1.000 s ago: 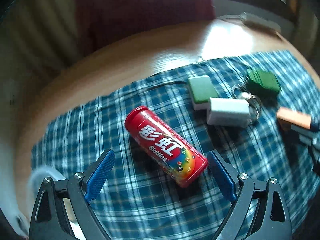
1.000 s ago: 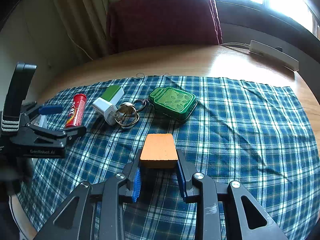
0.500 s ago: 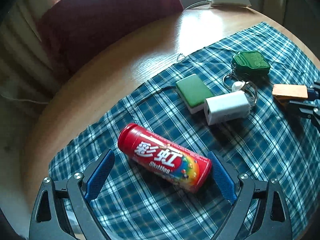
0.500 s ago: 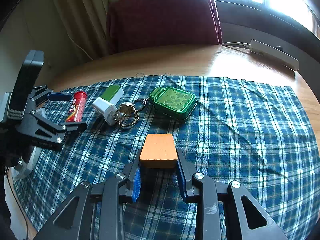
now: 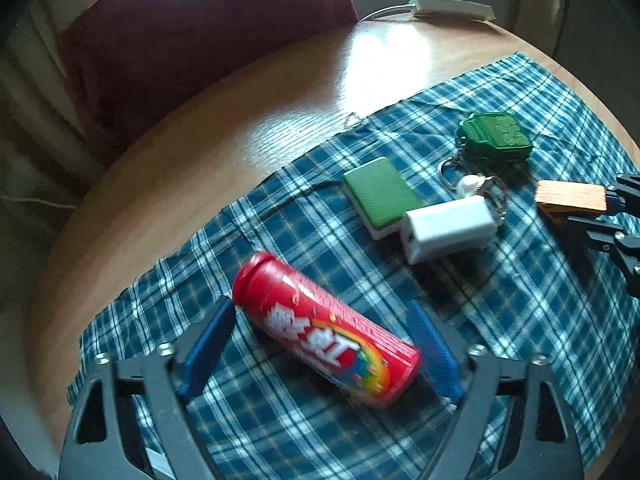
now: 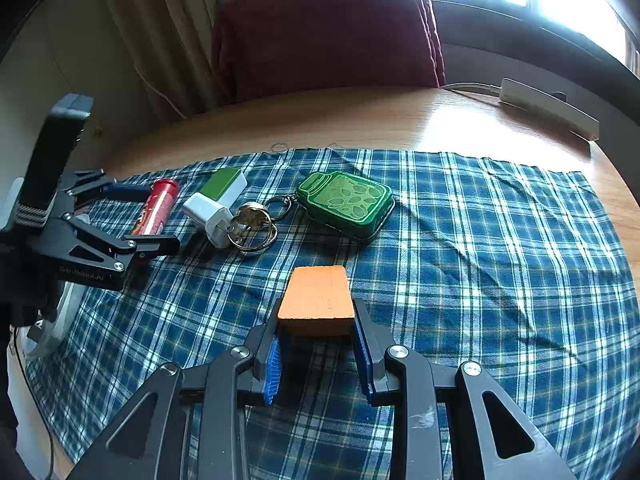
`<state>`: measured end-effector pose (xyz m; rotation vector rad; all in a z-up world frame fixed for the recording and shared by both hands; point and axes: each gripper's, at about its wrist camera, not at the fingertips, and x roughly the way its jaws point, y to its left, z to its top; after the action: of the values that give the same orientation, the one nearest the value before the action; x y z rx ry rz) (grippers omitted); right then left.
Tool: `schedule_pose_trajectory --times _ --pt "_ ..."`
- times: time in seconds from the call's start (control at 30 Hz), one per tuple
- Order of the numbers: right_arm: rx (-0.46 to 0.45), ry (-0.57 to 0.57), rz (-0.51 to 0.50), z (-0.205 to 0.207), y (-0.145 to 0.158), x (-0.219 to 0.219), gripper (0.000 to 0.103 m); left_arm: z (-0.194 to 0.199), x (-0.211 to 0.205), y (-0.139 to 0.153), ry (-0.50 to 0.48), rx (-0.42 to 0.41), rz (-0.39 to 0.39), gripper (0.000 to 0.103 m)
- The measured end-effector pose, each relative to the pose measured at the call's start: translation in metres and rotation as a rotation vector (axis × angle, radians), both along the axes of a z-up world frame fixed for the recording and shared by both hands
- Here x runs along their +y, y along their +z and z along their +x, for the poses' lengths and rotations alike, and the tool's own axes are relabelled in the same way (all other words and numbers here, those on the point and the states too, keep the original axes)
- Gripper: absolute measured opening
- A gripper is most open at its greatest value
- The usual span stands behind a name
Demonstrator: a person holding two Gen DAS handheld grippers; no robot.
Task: Organize rigid objects
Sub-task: 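Move left tool to red Skittles can while right tool holds orange block, then close left tool around red Skittles can and lift it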
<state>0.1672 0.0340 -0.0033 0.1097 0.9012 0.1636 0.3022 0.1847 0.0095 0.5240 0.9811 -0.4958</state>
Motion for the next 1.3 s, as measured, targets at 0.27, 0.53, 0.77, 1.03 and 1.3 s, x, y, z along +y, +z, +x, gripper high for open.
schedule_pose_trajectory --times 0.27,0.53,0.77,1.03,1.3 --pt "-0.001 -0.001 -0.001 0.001 0.0 0.001 0.032 -0.026 -0.014 -0.005 0.038 0.012 -0.018 0.068" --pt "-0.004 -0.009 -0.002 -0.001 0.001 0.0 0.032 -0.072 -0.04 -0.021 0.031 0.018 -0.069 0.068" --pt "-0.011 -0.021 -0.003 -0.002 0.002 0.0 0.032 -0.059 -0.003 -0.019 0.277 0.106 -0.255 0.068" --pt "-0.011 -0.019 -0.004 -0.001 0.001 0.001 0.032 -0.047 0.009 -0.019 0.381 0.064 -0.309 0.054" --pt "-0.012 -0.017 -0.003 -0.001 0.001 0.001 0.032 -0.062 0.021 -0.018 0.395 -0.009 -0.319 0.039"
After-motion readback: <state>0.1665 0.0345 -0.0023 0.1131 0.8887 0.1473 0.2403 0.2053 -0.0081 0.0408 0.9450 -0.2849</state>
